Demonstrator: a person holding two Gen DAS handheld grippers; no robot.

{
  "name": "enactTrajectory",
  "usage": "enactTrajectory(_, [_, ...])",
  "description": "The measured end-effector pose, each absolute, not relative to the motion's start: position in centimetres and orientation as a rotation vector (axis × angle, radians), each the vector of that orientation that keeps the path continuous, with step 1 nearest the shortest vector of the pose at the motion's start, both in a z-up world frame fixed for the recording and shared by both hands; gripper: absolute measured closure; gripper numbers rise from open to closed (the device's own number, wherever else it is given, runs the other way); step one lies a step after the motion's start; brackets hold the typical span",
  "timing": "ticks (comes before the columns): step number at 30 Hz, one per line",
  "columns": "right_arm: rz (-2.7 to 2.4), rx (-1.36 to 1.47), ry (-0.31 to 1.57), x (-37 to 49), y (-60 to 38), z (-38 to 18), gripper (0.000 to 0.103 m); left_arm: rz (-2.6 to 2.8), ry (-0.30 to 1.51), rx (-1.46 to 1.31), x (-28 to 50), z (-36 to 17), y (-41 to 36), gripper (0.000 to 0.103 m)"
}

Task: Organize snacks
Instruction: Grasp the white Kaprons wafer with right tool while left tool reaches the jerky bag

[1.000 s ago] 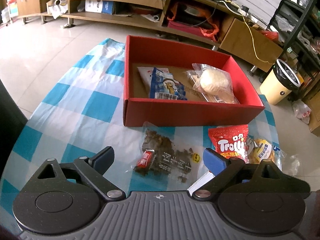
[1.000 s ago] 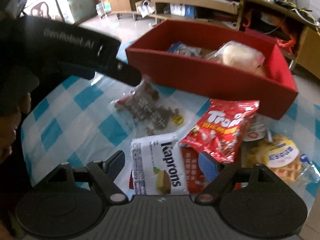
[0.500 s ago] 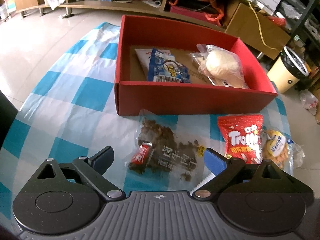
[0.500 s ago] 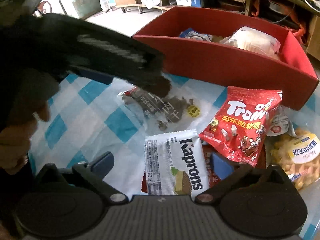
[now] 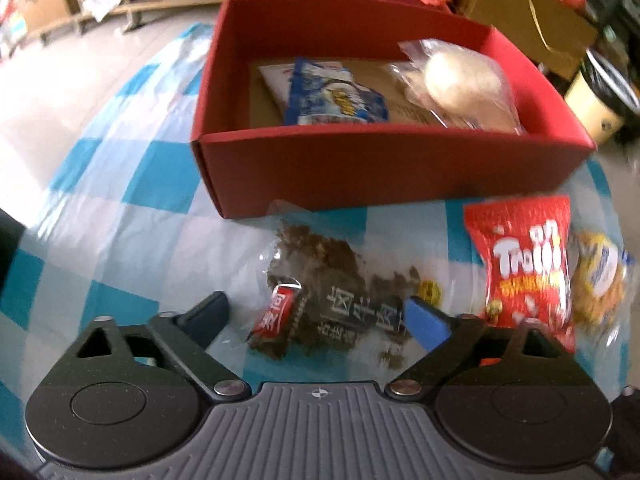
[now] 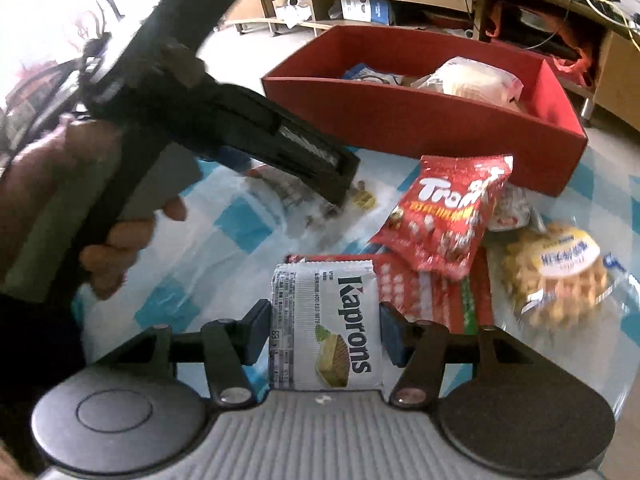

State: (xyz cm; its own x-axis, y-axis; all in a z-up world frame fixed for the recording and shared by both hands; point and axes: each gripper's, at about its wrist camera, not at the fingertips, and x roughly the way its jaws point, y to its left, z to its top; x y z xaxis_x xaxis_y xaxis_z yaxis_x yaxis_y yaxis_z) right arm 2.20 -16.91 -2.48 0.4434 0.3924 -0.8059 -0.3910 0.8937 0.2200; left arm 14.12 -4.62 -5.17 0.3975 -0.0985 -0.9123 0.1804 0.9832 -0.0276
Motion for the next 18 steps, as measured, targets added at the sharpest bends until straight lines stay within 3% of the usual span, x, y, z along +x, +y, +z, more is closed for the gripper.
enactTrajectory(10, [0.484,0.034,1.014,1.7,-17.4,-2.4,0.047,-0.270,1.205,0.091,10.4,-3.9,-3.1,0.040])
enactTrajectory(12, [0.490,0.033,1.023,1.6,-17.4,-2.4,0.047,-0.331,1.226,0.141,8.6,-4.0,-3.3,0.039])
enactTrajectory(18, [0.501,0.029,1.048,1.7,-17.7,-2.7,0.046,-0.440,1.192,0.353,5.1,-2.8,-4.7,0.019])
